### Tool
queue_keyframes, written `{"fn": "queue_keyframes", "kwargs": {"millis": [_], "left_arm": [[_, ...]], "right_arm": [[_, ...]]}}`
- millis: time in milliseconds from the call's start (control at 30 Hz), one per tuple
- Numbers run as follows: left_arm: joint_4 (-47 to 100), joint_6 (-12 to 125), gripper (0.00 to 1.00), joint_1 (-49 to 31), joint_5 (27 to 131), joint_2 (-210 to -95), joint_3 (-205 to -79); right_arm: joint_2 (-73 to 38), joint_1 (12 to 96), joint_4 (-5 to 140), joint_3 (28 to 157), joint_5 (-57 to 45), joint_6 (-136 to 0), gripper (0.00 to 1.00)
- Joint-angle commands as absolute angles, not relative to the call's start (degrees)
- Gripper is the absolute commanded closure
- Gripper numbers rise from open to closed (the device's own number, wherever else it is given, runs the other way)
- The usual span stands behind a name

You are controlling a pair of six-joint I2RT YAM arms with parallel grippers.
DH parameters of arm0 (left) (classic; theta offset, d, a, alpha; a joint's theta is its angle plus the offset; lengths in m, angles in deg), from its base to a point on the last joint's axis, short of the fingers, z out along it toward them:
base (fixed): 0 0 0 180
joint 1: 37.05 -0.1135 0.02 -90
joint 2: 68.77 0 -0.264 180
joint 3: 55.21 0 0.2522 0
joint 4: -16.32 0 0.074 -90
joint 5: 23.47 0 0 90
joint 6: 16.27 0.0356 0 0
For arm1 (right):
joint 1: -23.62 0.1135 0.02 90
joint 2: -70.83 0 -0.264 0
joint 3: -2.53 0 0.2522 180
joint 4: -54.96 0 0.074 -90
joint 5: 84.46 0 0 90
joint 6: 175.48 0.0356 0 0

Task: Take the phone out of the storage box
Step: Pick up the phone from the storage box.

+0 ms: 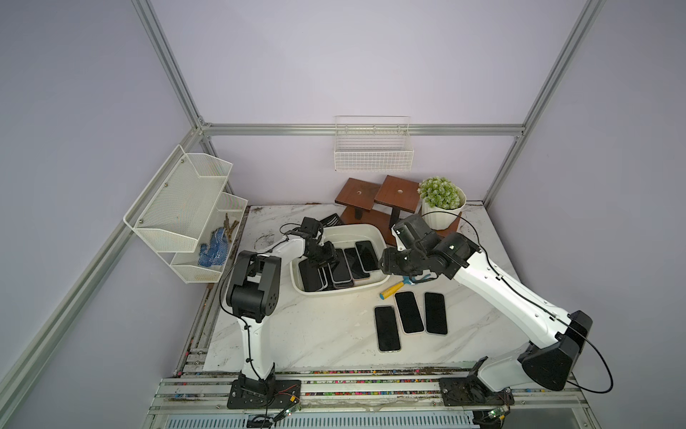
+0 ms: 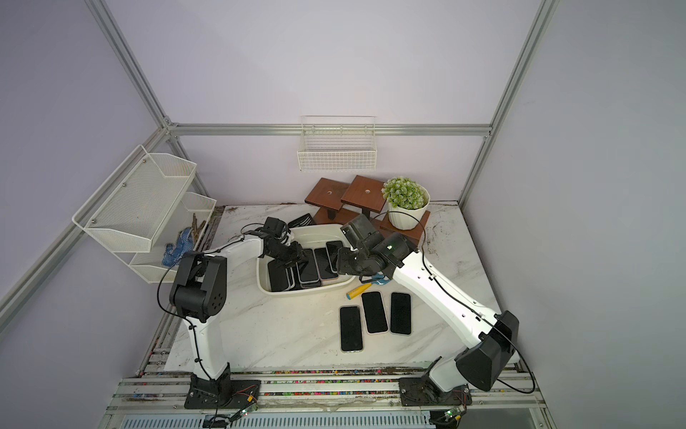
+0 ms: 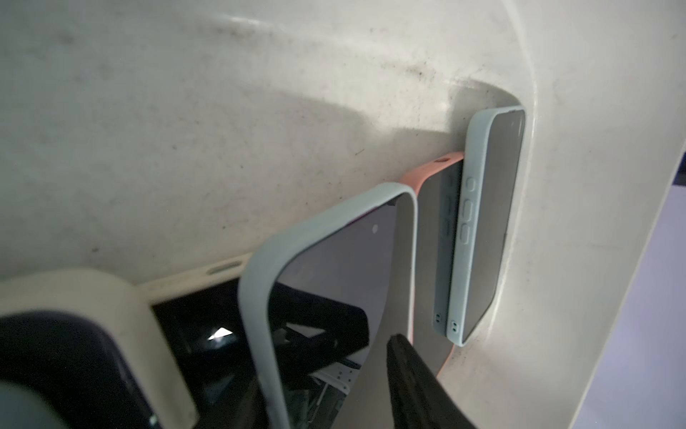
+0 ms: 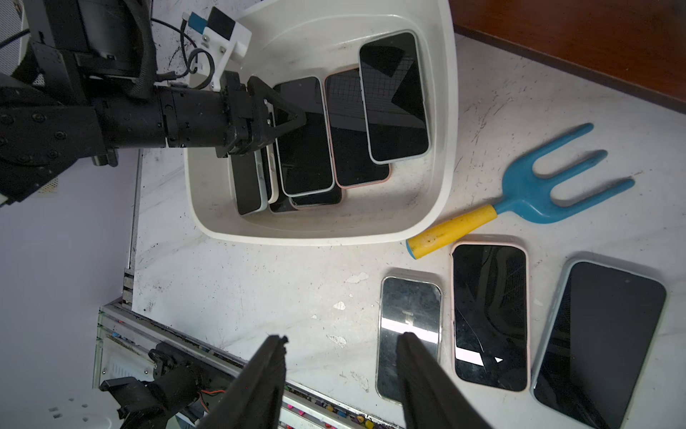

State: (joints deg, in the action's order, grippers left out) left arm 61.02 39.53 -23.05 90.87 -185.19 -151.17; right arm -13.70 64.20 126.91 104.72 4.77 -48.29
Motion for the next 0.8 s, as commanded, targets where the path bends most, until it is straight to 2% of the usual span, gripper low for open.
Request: {"fn": "queue_keyframes", "kwargs": {"millis": [0, 133, 300, 367, 767], "left_arm": [[59.92, 39.16, 0.66, -21.94, 92.88, -185.66, -152.63], [59.72, 38.92, 0.72, -22.01, 93.36, -185.83, -152.56], [58.91, 38.27, 0.95, -22.01, 95.65, -185.95, -152.65], [58.73, 38.23, 1.0, -22.01, 96.18, -185.69, -152.74], [58.92, 38.68, 1.0, -22.39, 99.3, -181.04, -152.08]], "right_arm": [[-12.69, 63.96, 126.02, 103.9, 5.98, -47.95, 0.46], [-12.93, 63.96, 125.87, 103.66, 5.88, -48.39, 0.47], [-13.15, 63.88, 125.69, 103.59, 5.71, -48.73, 0.47], [-13.19, 63.88, 125.72, 103.64, 5.7, -48.91, 0.47], [-12.07, 63.88, 125.61, 102.83, 5.94, -49.2, 0.48]]}}
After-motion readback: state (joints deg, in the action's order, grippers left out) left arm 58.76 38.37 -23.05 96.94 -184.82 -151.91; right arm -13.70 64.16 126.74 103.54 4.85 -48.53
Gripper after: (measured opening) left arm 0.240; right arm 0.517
